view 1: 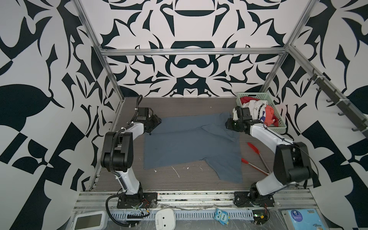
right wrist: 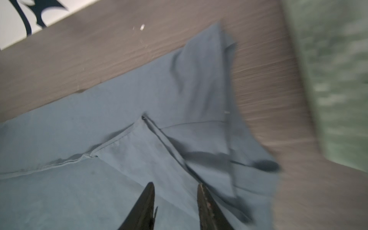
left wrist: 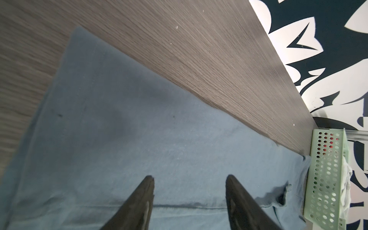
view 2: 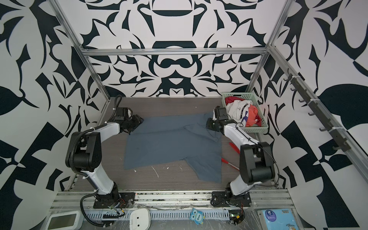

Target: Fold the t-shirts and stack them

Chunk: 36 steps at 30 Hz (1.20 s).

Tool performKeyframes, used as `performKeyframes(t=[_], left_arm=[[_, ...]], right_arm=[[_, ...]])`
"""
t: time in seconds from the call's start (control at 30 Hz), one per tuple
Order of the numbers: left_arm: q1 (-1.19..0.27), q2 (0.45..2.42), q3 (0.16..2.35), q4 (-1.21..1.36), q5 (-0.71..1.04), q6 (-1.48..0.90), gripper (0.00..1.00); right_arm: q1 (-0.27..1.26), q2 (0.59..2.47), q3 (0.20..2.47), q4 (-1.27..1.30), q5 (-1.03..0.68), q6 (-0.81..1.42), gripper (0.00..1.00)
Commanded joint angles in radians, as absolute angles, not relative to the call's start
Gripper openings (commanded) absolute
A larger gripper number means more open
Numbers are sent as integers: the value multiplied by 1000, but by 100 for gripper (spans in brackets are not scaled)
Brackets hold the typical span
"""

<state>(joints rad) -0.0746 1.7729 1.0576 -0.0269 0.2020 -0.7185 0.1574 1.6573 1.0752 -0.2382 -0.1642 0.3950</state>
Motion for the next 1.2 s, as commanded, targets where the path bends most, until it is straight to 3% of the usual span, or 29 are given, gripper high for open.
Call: performKeyframes(t=[0.0, 0.27, 0.63, 0.77, 1.17], left_arm=[[-78, 1745, 1038, -28, 192, -729, 61], [-78, 1738, 1022, -32, 183, -732, 61], [-78, 1736, 1003, -37, 169, -727, 61], [-78, 1744, 1002, -38, 167, -726, 61], [-79, 1733, 996, -48, 156, -718, 61]], right_arm=[[192, 1758, 1157, -191, -243, 407, 43], [272, 1965, 1327, -204, -156, 403, 45], [287, 2008, 1393, -243, 3, 359, 45], [288, 2029, 1433, -261, -16, 338, 46], [322, 2068, 1447, -278, 0, 344, 34]])
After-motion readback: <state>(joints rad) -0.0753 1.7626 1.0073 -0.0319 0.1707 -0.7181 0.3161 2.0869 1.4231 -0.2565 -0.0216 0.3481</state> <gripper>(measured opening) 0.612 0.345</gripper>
